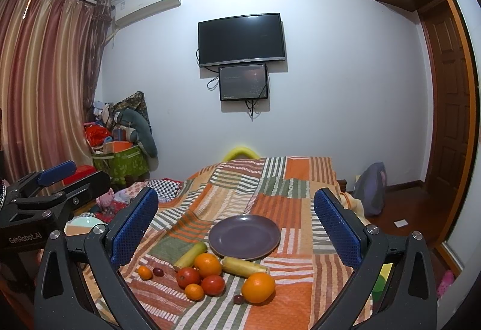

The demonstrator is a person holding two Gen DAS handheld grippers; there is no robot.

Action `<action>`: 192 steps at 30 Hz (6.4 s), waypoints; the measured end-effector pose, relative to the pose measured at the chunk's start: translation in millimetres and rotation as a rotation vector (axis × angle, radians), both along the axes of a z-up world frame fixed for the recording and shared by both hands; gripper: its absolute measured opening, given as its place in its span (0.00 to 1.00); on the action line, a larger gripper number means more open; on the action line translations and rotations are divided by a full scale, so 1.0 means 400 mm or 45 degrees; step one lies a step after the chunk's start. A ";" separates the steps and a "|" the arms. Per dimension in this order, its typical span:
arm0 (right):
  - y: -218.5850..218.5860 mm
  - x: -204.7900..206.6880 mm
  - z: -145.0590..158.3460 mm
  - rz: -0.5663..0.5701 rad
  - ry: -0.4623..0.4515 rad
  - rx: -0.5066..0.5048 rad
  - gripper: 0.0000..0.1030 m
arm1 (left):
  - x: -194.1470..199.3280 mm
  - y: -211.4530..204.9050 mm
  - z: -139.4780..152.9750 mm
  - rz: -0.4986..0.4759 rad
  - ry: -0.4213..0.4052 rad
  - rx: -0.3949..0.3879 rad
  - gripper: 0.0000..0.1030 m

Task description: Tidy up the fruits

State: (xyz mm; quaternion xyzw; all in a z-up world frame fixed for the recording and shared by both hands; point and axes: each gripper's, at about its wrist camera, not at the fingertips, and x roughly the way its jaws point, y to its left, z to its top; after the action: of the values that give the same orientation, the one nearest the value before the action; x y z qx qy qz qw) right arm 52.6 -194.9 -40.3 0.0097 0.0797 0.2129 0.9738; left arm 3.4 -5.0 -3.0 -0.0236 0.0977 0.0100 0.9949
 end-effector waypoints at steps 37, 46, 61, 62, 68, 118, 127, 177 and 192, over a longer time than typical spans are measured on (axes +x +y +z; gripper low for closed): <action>0.001 -0.008 0.006 -0.004 -0.002 0.000 1.00 | 0.008 0.004 -0.017 0.001 0.012 0.002 1.00; 0.005 -0.002 0.003 -0.017 0.001 -0.008 1.00 | 0.014 0.000 -0.024 -0.001 0.015 0.008 1.00; 0.014 0.091 -0.091 -0.008 0.144 -0.143 0.83 | 0.164 0.059 -0.115 0.012 0.298 -0.024 0.88; 0.014 0.102 -0.103 -0.011 0.166 -0.161 0.79 | 0.178 0.066 -0.129 0.012 0.327 -0.028 0.88; 0.016 0.176 -0.183 0.010 0.320 -0.249 0.79 | 0.258 0.098 -0.225 0.004 0.505 -0.046 0.88; 0.043 0.354 -0.428 0.183 0.837 -0.292 0.61 | 0.577 0.050 -0.546 -0.206 0.976 -0.104 0.64; 0.028 0.364 -0.354 0.159 0.735 -0.266 0.61 | 0.543 0.046 -0.449 -0.224 0.859 -0.089 0.64; 0.168 0.748 -0.356 0.140 0.673 -0.389 0.61 | 1.021 0.136 -0.495 -0.111 0.963 -0.091 0.64; 0.193 0.767 -0.417 0.178 0.740 -0.524 0.63 | 1.060 0.107 -0.559 -0.128 1.064 -0.058 0.69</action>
State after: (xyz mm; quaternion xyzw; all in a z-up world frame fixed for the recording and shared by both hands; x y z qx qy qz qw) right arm 359.3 -117.6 -207.2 -0.1318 0.3949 0.2467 0.8751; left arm 427.5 37.6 -226.5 -0.0345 0.4940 -0.0320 0.8682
